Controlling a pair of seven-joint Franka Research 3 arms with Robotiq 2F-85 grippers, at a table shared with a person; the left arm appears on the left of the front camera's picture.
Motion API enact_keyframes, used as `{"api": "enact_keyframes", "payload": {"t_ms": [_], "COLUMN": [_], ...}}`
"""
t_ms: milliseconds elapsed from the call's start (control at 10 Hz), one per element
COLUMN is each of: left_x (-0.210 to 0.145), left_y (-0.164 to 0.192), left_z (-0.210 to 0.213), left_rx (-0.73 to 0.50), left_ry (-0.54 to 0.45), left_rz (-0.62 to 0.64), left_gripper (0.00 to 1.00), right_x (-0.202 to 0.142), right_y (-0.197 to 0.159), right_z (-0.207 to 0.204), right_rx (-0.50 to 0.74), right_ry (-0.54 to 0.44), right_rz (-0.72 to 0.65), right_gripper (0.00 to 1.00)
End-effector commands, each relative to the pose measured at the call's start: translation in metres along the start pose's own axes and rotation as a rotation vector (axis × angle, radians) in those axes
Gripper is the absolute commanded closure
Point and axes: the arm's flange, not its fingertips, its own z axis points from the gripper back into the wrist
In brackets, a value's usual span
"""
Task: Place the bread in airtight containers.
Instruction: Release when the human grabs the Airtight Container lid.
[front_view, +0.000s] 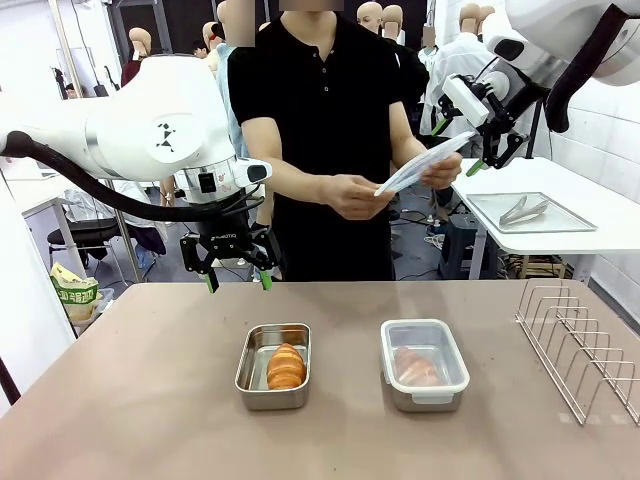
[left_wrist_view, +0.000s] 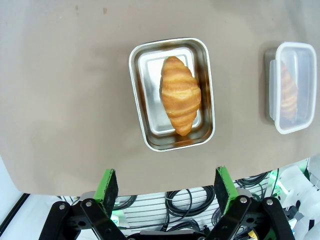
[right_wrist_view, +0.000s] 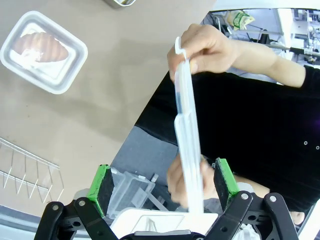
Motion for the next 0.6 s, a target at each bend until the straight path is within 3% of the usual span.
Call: {"api": "enact_keyframes", "payload": {"t_ms": [0, 500], "left_x": [-0.0013, -0.0013], "left_y": [0.0014, 0.0014], "left_z": [0.0010, 0.0010], "left_rx": [0.004, 0.004], "left_ry": [-0.003, -0.003], "left_rz": [0.001, 0.001], "left_gripper": [0.00, 0.00], "right_x": [-0.0001, -0.0001], "right_y": [-0.0001, -0.0001], "right_z": [0.0000, 0.0000], "right_rx": [-0.002, -0.002], "right_ry": [0.000, 0.000], "right_rz": [0.000, 0.000], "right_gripper": [0.00, 0.00]}}
